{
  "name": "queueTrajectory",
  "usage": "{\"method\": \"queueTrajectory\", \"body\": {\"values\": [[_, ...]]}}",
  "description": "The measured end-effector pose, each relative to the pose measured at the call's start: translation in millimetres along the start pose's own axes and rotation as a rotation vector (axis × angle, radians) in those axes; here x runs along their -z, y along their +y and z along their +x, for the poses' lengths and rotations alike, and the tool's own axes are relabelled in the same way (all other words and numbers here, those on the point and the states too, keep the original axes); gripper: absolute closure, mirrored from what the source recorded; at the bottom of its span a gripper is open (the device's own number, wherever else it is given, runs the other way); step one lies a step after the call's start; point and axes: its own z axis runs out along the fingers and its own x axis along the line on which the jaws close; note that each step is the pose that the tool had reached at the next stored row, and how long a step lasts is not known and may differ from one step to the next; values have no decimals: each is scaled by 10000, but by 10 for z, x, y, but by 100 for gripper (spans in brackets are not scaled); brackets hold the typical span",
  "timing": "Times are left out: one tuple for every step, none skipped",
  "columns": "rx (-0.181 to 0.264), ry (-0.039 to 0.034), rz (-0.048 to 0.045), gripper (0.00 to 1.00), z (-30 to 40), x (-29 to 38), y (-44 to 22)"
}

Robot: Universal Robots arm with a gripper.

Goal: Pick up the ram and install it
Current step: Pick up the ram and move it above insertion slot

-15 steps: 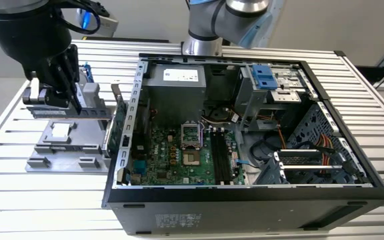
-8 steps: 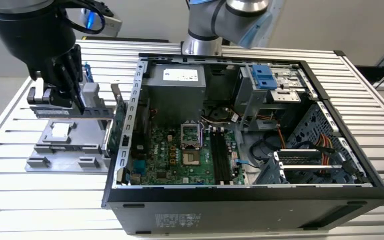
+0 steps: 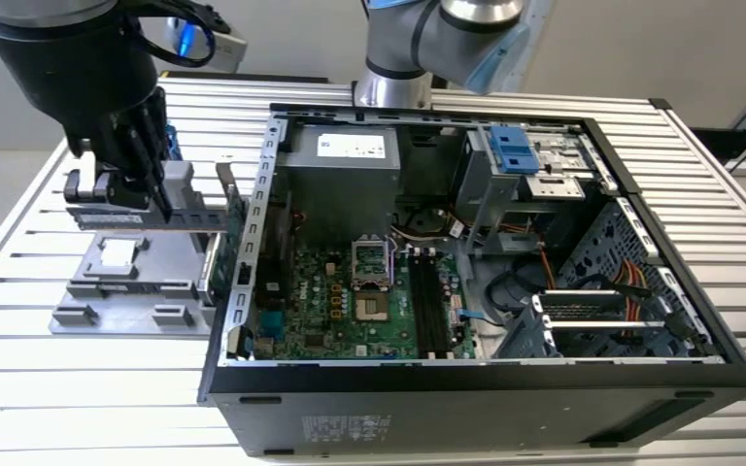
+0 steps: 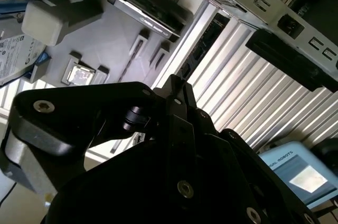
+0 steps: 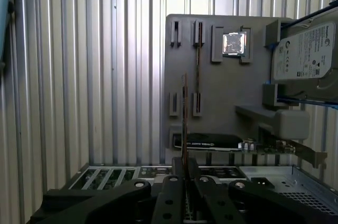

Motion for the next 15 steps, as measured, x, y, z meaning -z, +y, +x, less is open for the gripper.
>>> {"method": "queueTrajectory", "body": {"values": [[0,0,0,100,0,0,-7],[0,0,0,100,0,0,-14],[-1,-1,1,100,0,-1,-21],[0,-1,0,100,0,-1,-29],[0,0,0,100,0,-1,-37],[0,0,0,100,0,0,-43],[0,0,-1,100,0,0,-51],[0,0,0,100,0,-1,-58],[0,0,0,100,0,-1,-65],[0,-1,0,100,0,-1,-73],[0,0,-1,100,-1,-1,-82],[0,0,-1,100,-1,-1,-90],[0,0,-1,100,-1,-1,-97],[0,-1,-1,100,-1,-1,-105],[-2,0,-4,100,-1,-1,-112]]}}
